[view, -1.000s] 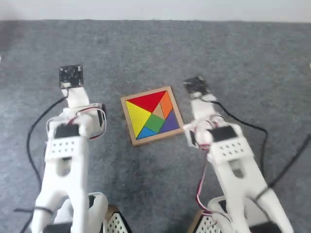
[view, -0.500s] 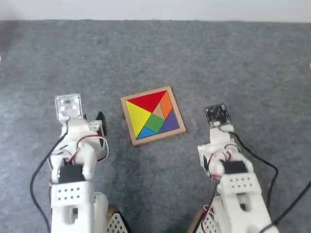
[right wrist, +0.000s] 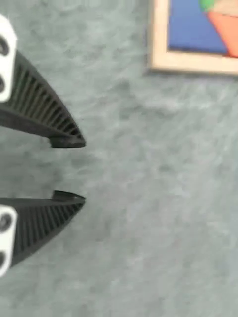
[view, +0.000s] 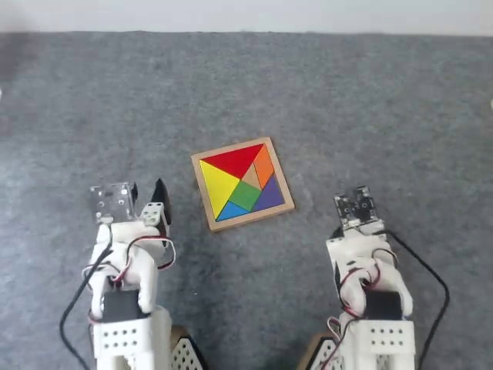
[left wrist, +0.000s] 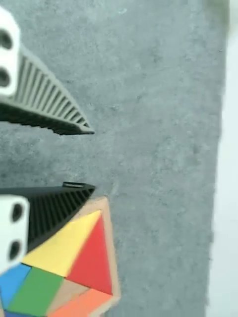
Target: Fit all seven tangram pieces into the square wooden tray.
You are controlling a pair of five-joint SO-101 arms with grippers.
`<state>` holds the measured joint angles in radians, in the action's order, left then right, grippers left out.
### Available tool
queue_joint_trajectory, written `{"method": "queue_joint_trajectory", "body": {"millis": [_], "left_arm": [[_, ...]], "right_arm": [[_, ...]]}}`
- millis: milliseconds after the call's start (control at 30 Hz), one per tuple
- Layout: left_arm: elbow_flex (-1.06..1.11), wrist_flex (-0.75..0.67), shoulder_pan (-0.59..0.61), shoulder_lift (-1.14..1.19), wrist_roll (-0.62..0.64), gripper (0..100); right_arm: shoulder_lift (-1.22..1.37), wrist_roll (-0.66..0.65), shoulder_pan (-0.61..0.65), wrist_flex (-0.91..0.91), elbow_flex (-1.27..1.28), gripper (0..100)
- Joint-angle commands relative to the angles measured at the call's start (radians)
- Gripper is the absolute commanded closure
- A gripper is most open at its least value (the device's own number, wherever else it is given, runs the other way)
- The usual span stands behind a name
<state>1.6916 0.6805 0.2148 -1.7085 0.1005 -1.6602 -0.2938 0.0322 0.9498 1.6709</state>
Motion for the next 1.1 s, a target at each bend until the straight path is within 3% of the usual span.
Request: {"method": "queue_joint_trajectory", "body": {"millis": [0, 100, 1067], "left_arm": [[-0.007, 0.044, -0.003, -0.078, -0.006, 84], [-0.007, 0.064, -0.003, -0.098, -0.009, 84], [-0.007, 0.066, 0.003, -0.103, -0.011, 84]], "right_arm": [[-0.105, -0.017, -0.087, 0.189, 0.015, 82.8], [-0.154, -0.017, -0.147, 0.361, 0.014, 82.8], [-0.153, -0.015, -0.162, 0.361, 0.014, 82.9]]}}
